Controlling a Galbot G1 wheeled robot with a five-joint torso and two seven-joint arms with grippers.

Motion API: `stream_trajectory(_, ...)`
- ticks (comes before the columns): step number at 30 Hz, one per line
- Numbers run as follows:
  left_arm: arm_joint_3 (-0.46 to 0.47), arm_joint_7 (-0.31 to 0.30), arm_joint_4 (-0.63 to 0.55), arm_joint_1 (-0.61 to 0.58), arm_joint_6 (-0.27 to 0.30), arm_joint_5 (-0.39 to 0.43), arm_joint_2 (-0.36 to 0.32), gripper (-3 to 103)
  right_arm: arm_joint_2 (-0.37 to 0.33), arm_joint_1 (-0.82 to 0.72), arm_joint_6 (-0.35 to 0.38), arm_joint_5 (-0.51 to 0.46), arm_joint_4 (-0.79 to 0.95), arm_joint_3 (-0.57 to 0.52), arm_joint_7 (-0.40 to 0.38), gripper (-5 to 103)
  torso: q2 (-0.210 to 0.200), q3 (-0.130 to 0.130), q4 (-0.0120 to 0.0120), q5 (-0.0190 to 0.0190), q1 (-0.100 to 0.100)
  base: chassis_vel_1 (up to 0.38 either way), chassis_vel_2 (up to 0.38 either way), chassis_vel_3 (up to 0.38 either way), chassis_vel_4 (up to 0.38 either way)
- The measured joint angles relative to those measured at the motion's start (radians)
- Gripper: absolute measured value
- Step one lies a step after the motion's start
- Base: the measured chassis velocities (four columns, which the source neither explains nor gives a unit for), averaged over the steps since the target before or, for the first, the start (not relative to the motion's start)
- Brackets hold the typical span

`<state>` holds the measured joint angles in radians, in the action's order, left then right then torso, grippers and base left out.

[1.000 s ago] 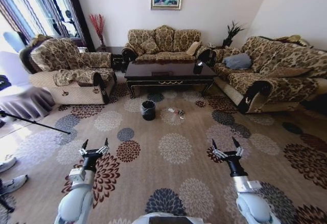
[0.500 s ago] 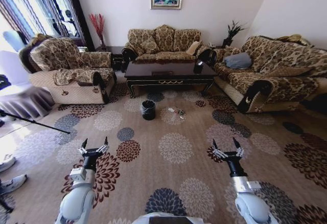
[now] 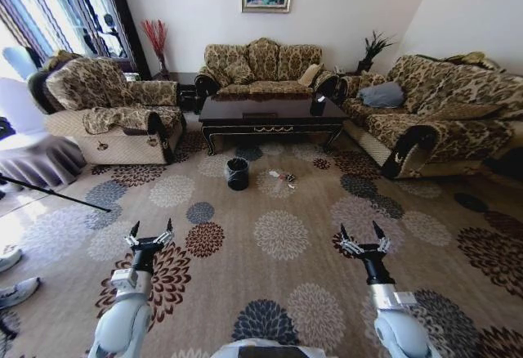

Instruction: Move to the front of the table and pick up the trash from the floor, then place it into the trash bin.

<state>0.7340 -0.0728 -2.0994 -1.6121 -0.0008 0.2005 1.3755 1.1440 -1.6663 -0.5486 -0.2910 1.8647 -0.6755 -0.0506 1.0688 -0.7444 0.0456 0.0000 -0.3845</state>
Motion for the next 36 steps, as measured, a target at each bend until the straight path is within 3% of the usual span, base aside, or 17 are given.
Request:
stream_trajectory(6,0.0,0.001,-0.001,-0.003,0.0,0.0,0.001,100,0.007,0.003,0.031,0.019,0.005,-0.004,-0.036,100,-0.025,0.014,0.0,0.0001,0.011,0.0,0.0,0.0,0.0)
stream_trajectory(9,0.003,0.001,-0.006,-0.008,0.0,-0.001,0.001,100,0.011,0.013,0.083,0.016,0.024,0.005,-0.101,100,-0.049,0.027,-0.0002,0.0,0.021,0.0,0.0,0.0,0.0)
stream_trajectory(18,0.005,0.002,-0.009,-0.012,-0.002,-0.005,0.002,100,0.032,0.006,0.083,0.053,0.024,0.001,-0.166,100,-0.089,0.049,0.0,0.0,0.04,0.0,0.0,0.0,0.0)
stream_trajectory(24,0.001,0.003,-0.009,-0.012,-0.005,-0.01,0.007,100,0.029,-0.001,0.036,0.052,0.008,-0.007,-0.125,100,-0.121,0.067,-0.0003,0.0001,0.054,0.0,0.0,0.0,0.0)
stream_trajectory(36,0.003,0.015,-0.008,-0.012,-0.023,-0.018,0.007,100,0.038,-0.002,0.02,0.052,0.005,-0.005,-0.101,100,-0.173,0.097,-0.0001,0.0,0.075,0.0,0.0,0.0,0.0)
